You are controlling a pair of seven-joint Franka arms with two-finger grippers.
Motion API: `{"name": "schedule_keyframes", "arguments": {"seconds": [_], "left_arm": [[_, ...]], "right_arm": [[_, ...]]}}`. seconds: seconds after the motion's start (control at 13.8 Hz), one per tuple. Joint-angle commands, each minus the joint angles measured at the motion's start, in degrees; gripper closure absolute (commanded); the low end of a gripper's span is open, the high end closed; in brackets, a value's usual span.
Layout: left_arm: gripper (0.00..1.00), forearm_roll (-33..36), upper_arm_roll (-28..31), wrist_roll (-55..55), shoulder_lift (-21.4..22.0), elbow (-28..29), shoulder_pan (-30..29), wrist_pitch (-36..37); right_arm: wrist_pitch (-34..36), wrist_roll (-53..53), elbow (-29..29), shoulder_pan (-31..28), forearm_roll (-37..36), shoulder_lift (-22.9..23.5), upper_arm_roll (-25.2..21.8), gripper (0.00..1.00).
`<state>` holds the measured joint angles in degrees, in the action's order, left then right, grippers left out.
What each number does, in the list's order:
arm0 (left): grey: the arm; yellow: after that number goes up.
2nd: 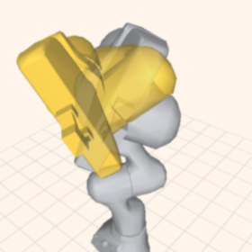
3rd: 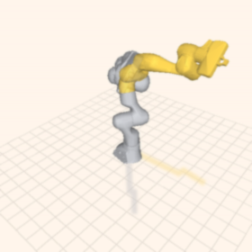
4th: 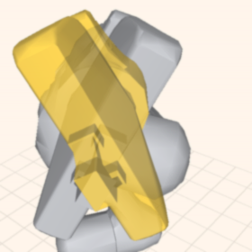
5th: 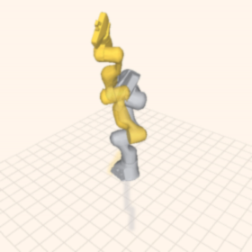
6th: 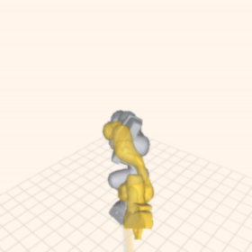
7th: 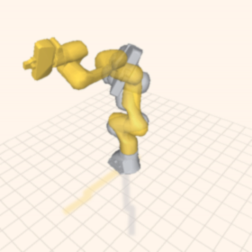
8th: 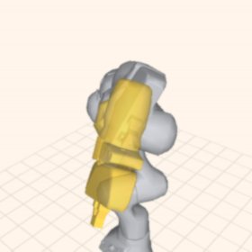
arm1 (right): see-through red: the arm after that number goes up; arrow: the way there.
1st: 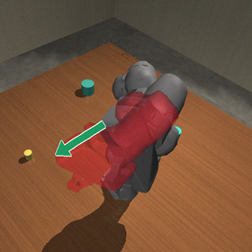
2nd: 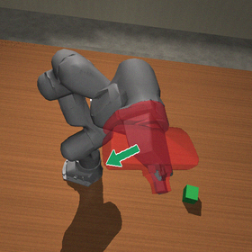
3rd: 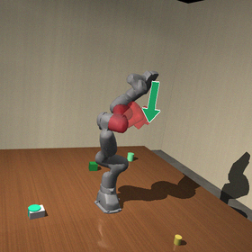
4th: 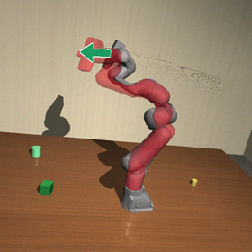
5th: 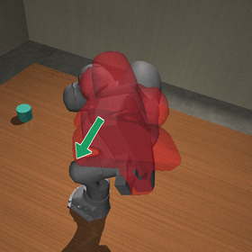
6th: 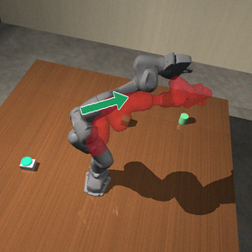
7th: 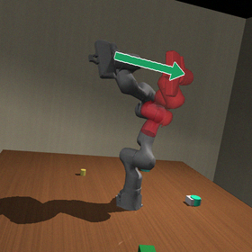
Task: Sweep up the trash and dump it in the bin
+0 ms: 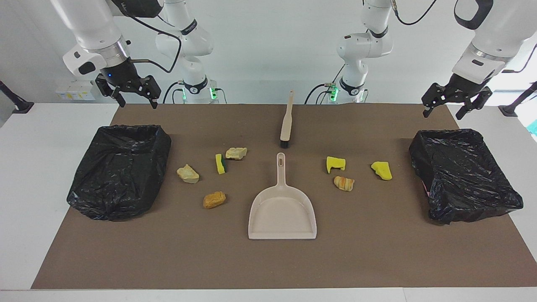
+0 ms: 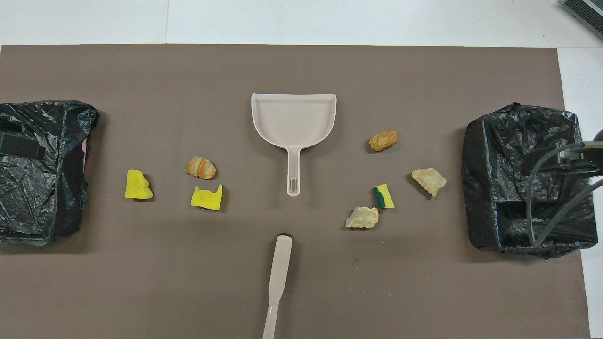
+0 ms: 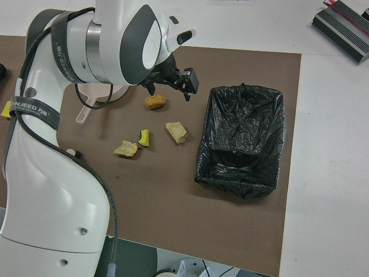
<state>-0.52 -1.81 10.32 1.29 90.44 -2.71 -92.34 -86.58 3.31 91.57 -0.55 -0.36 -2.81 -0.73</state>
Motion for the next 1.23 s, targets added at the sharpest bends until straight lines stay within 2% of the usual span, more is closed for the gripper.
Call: {"name": "schedule_keyframes", "arguments": {"seconds": [0.0,0.79,1.01,1.16], "left_arm": [[0.00,-0.63,0.14,0.75,1.61,1.94,-0.02,-0.56],[0.00,-0.36,0.14,0.48,1.43,1.41,-0.19,-0.83],[0.00,-0.36,0.14,0.22,1.61,1.50,-0.19,-0.04],[0.00,-0.36,0.14,0.22,1.61,1.76,-0.19,-0.12]], "right_arm": [[-0.35,-0.24,0.36,-1.29,0.02,-0.61,0.20,0.00],[0.27,0.12,1.50,-1.12,0.19,-1.40,0.29,0.00],[2.73,-0.06,1.85,-0.60,1.07,-2.10,0.47,0.00],[0.90,0.03,3.08,0.45,1.07,-2.54,1.34,0.00]]}}
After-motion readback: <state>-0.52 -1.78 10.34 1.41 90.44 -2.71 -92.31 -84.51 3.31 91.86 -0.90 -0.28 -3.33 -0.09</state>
